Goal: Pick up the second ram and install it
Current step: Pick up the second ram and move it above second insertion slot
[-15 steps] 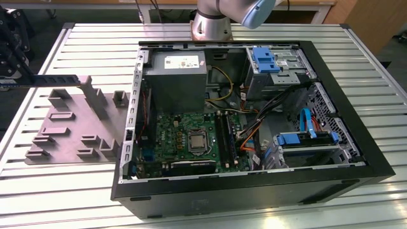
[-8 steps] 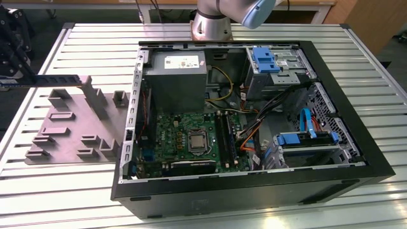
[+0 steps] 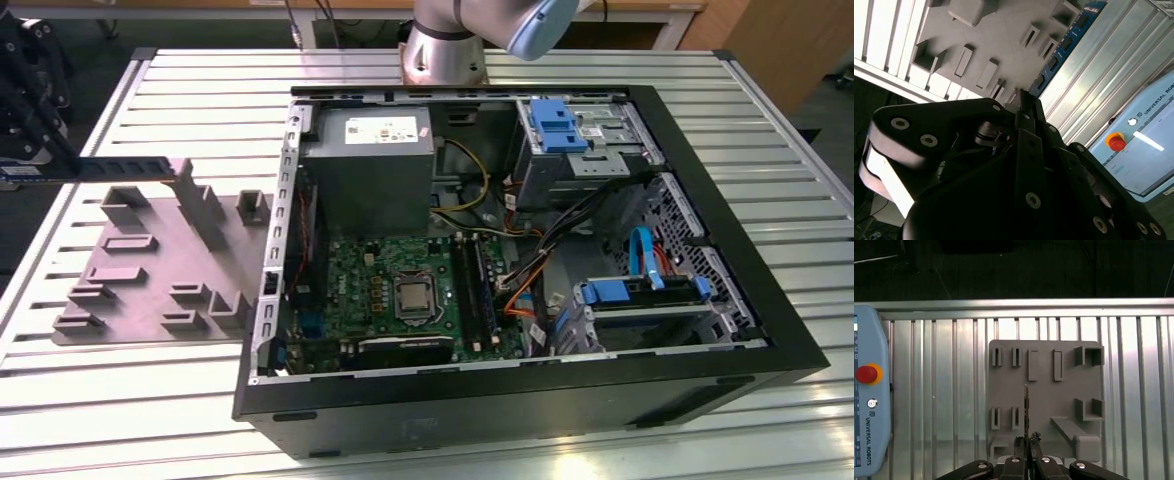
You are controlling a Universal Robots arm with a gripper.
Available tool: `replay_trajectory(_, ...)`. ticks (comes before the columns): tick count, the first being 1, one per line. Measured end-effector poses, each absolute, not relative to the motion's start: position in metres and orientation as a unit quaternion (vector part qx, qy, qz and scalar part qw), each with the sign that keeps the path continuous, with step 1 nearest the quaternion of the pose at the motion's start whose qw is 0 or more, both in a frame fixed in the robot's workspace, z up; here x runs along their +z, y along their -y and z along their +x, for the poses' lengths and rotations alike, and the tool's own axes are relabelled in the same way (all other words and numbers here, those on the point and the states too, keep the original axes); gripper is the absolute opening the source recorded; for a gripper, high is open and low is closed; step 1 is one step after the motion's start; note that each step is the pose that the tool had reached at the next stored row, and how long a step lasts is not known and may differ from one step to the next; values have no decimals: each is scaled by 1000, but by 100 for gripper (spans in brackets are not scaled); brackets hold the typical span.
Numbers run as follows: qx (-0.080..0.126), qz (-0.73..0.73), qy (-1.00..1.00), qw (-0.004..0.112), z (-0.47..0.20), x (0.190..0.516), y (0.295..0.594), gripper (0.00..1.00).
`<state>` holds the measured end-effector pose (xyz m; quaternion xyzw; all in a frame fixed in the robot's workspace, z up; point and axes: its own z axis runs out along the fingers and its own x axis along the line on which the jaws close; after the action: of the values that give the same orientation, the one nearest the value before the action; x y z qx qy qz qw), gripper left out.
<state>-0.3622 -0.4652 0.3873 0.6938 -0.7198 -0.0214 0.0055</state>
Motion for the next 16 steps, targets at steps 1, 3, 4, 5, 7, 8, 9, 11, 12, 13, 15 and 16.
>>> replay_trajectory(1,-21,694,720,6,-362,387,465,14)
replay_trajectory(3,-21,694,720,5,-361,387,465,14)
replay_trajectory(4,-21,694,720,5,-361,387,465,14)
replay_trajectory(5,-21,694,720,6,-361,387,465,14)
replay_trajectory(7,-21,694,720,5,-360,387,465,14)
replay_trajectory(8,-21,694,720,5,-360,387,465,14)
replay_trajectory(9,-21,694,720,5,-360,387,465,14)
replay_trajectory(11,-21,694,720,6,-359,387,465,14)
replay_trajectory(12,-21,694,720,5,-359,387,465,14)
replay_trajectory(13,-21,694,720,6,-359,387,465,14)
replay_trajectory(15,-21,694,720,5,-359,387,465,14)
replay_trajectory(16,-21,694,720,5,-358,387,465,14)
